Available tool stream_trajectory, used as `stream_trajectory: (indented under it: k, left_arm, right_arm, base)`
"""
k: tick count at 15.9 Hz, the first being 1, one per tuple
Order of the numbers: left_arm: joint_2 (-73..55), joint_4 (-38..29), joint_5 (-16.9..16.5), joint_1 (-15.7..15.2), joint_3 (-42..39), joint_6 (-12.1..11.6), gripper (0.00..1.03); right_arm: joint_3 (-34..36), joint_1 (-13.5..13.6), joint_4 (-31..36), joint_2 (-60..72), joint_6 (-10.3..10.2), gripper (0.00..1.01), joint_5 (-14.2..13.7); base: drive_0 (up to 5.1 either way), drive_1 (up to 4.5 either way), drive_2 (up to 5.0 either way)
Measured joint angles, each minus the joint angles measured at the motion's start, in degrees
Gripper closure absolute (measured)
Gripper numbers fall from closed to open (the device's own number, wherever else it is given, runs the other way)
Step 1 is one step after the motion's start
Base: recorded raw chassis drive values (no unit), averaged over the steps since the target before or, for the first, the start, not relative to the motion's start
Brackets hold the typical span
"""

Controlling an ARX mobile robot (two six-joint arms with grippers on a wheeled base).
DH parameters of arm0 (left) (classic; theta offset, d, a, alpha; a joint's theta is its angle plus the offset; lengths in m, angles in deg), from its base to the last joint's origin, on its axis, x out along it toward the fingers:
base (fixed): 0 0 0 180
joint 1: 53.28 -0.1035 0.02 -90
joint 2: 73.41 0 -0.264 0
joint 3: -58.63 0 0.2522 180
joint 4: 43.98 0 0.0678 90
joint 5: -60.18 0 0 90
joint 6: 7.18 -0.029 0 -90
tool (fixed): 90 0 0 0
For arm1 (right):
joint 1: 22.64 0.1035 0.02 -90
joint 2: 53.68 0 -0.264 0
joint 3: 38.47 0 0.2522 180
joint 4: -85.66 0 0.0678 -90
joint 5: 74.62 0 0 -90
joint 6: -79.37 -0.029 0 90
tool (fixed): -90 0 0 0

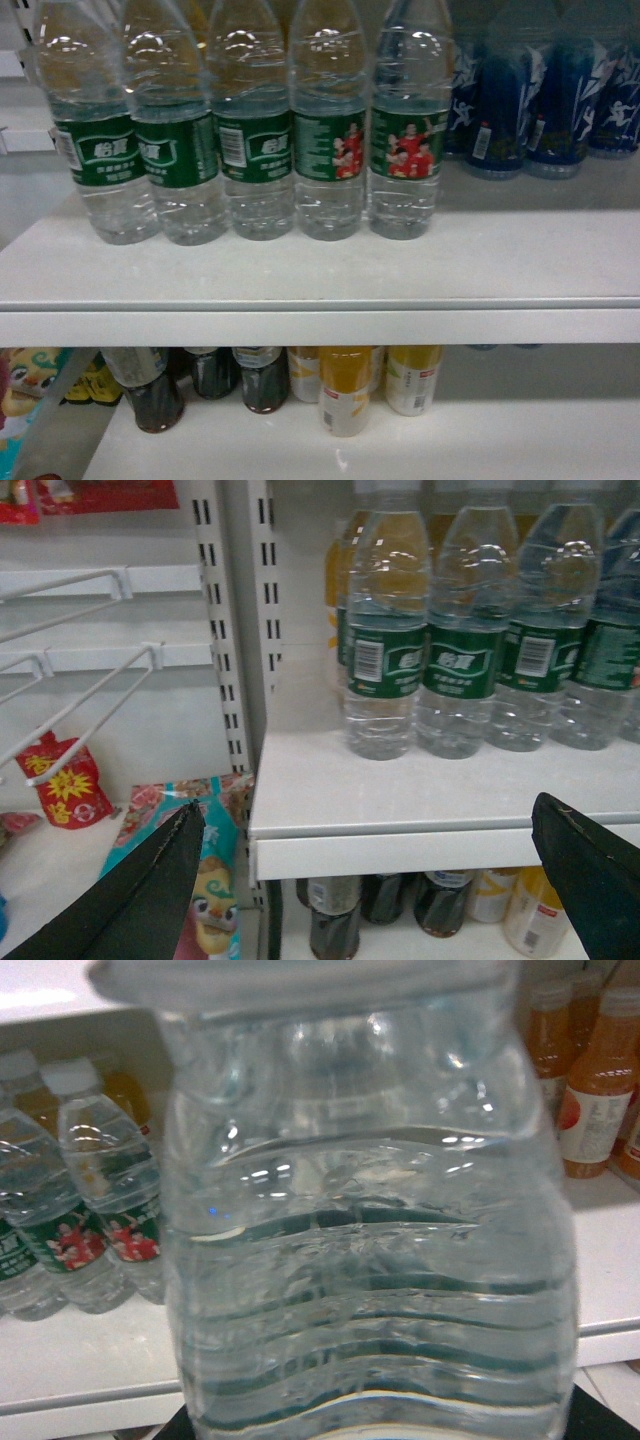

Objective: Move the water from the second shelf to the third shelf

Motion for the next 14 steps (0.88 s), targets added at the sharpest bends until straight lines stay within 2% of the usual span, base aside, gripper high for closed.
stream_trajectory:
  k: [13,14]
  left_arm:
    - [0.0,-0.11,0.04,0.0,0.0,-0.02,0.05]
    - [0.0,0.13,0.2,0.0,-0.02,0.0,0.05]
  right_arm:
    - [0.0,-0.02,-0.02,0.0,-0.02,0.58,-0.13]
    - [0.0,0.02,0.37,0.0,-0.02,0.58,0.79]
  base:
    - [-5.0,2.47,2.5]
    - [0.0,0.0,0.0]
